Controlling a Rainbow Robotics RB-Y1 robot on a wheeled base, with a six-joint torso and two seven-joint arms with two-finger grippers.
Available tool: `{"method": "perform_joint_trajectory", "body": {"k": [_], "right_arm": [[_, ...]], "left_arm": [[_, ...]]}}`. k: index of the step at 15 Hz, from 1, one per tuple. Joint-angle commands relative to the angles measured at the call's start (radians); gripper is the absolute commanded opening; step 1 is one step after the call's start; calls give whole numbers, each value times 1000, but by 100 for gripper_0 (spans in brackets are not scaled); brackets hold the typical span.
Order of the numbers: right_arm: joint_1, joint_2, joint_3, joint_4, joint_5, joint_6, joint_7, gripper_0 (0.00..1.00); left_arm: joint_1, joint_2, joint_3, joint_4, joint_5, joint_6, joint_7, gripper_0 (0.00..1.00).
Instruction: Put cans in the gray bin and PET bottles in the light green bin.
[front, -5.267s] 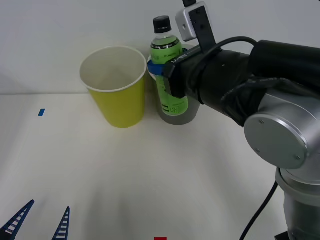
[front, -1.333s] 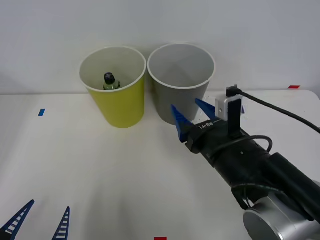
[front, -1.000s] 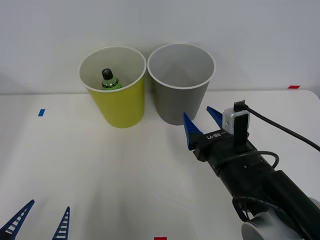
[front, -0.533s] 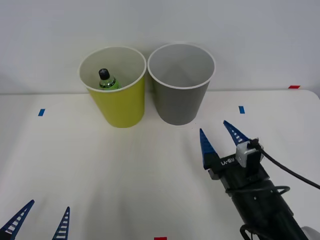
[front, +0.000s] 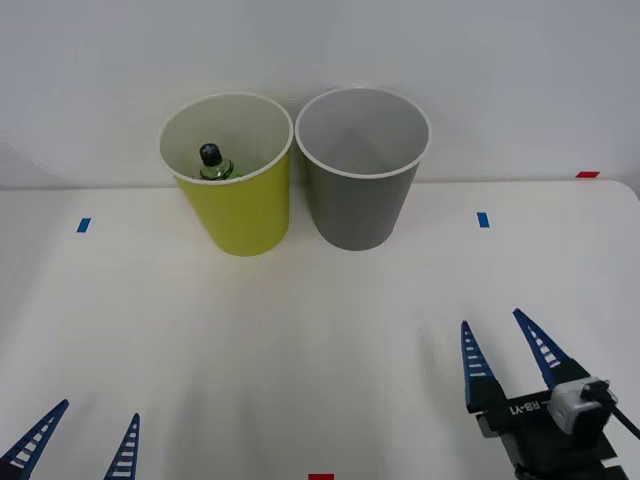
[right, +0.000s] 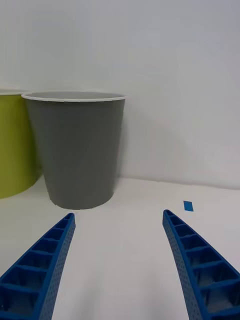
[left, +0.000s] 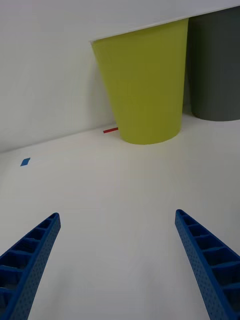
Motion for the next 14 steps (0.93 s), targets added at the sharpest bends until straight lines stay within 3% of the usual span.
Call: {"method": "perform_joint_trajectory", "body": {"k": [1,5,14], "right_arm": [[33,-5,-49,145,-29,-213,3,59],[115,2,-71,150,-43,-267,26,59],[203,25,-107,153,-53,-268,23,59]], "left_arm": [[0,0,0,0,0,0,0,79],[0,0,0,0,0,0,0,79],[0,0,0,0,0,0,0,79]]}}
